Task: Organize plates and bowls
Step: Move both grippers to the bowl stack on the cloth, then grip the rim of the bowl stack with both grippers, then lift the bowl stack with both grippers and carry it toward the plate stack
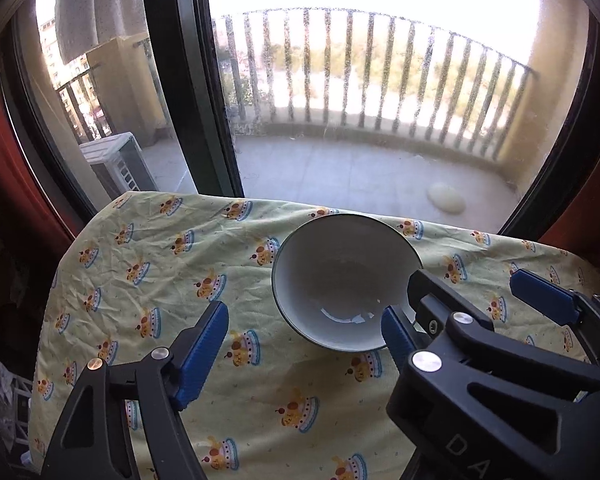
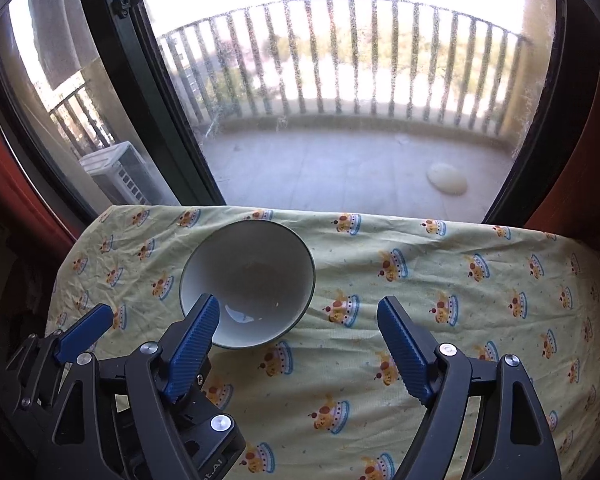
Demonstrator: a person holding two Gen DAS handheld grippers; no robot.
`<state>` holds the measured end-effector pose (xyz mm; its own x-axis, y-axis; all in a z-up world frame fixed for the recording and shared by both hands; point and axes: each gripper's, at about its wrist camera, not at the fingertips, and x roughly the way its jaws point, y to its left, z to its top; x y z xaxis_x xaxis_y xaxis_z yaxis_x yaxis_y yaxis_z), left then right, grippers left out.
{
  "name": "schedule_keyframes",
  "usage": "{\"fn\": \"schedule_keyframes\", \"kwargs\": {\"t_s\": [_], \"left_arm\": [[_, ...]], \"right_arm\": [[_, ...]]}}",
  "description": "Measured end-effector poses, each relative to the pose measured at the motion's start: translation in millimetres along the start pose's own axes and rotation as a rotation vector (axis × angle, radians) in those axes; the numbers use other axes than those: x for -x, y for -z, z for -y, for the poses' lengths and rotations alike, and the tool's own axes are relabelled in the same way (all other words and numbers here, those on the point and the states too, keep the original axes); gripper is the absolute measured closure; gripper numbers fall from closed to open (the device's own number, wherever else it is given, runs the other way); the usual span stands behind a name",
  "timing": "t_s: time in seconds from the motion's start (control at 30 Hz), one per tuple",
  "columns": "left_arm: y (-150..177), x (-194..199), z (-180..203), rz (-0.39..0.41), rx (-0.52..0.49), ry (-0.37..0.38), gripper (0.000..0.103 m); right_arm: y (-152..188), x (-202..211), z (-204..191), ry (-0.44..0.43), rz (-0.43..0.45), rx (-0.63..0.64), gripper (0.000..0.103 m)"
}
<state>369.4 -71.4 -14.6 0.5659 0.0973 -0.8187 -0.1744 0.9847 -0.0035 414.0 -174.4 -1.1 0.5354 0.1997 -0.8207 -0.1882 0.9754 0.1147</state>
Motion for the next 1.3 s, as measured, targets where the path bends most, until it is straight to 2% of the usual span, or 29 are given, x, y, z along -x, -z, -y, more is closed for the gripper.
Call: {"fn": "schedule_keyframes", "kwargs": {"t_s": [0.17,0.3,0.37,0.53,0.6,0.63,0.97,1.13,1.3], "left_arm": [[-5,-22,0,-0.003,-0.001,-0.030,0.023],[-7,-40,1,-0.018,-0.011,-0.092,0.039],[-6,-50,1,-0.039,-0.007,-0.073,0.041],[-6,-68,2,-0.063,-0.017,-0.066,0.053],[-5,-74,0,-0.063,-0.010,-0.056,0.054],[-5,-77,-2,-0.067,0.000,-0.046,0.055],[-7,-95,-1,-0.096,0.012,-0.043,0.075],[-7,-98,0,-0.104,0.011,-0.089,0.081],[-7,-98,-1,-0.118,0.007,-0.077,0.082]], "right_arm": [[-8,-28,0,-0.016,-0.003,0.023,0.018],[-11,-49,0,-0.014,0.009,0.017,0.018],[-12,-59,-2,0.016,0.009,0.037,0.018],[-11,-84,4,-0.017,-0.043,0.011,0.020],[-10,-91,4,-0.006,-0.062,0.004,0.031],[-9,-94,4,-0.009,-0.066,0.002,0.032],[-11,-115,5,-0.029,-0.104,-0.019,0.073],[-11,-120,7,-0.020,-0.108,-0.022,0.082],[-10,-118,8,-0.012,-0.110,-0.038,0.084]]}}
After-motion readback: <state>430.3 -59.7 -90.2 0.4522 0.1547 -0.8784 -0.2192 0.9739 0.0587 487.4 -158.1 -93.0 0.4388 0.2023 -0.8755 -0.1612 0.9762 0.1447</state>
